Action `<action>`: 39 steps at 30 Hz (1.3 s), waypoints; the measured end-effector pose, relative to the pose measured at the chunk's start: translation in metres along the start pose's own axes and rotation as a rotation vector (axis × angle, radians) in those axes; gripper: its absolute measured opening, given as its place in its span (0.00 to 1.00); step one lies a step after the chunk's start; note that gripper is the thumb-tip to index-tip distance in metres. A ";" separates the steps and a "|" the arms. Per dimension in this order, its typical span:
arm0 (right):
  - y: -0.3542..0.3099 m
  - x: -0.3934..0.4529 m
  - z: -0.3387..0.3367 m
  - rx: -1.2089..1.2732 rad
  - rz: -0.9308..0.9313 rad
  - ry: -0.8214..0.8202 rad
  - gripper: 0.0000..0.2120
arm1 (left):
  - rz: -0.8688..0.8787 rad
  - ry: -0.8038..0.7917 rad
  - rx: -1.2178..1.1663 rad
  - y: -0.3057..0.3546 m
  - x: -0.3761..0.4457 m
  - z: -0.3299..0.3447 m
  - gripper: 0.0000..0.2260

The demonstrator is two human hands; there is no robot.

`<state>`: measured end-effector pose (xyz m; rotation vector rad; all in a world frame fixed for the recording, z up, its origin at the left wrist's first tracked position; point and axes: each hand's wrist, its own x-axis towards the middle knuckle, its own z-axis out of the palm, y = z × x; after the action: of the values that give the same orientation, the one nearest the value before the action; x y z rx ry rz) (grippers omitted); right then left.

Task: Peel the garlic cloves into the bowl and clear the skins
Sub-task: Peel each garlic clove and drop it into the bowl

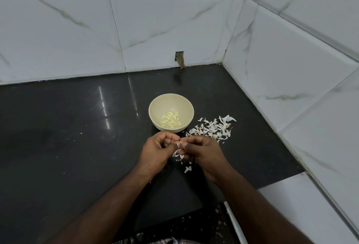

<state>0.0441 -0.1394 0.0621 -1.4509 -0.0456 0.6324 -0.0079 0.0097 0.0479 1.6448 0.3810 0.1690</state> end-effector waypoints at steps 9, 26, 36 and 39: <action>-0.003 0.003 0.000 0.072 0.030 0.023 0.05 | 0.020 -0.034 0.046 -0.005 0.001 -0.003 0.06; 0.005 0.016 -0.012 -0.454 -0.145 0.164 0.08 | -0.111 -0.040 -0.148 -0.003 0.006 -0.004 0.03; -0.005 0.022 -0.014 -0.619 -0.227 0.116 0.04 | -0.146 -0.070 -0.093 -0.004 0.011 -0.005 0.07; -0.004 0.024 -0.012 -0.667 -0.276 0.052 0.07 | -0.137 -0.089 -0.087 -0.004 0.012 -0.005 0.08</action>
<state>0.0703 -0.1399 0.0562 -2.0552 -0.4437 0.3591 0.0016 0.0187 0.0432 1.5293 0.4113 0.0091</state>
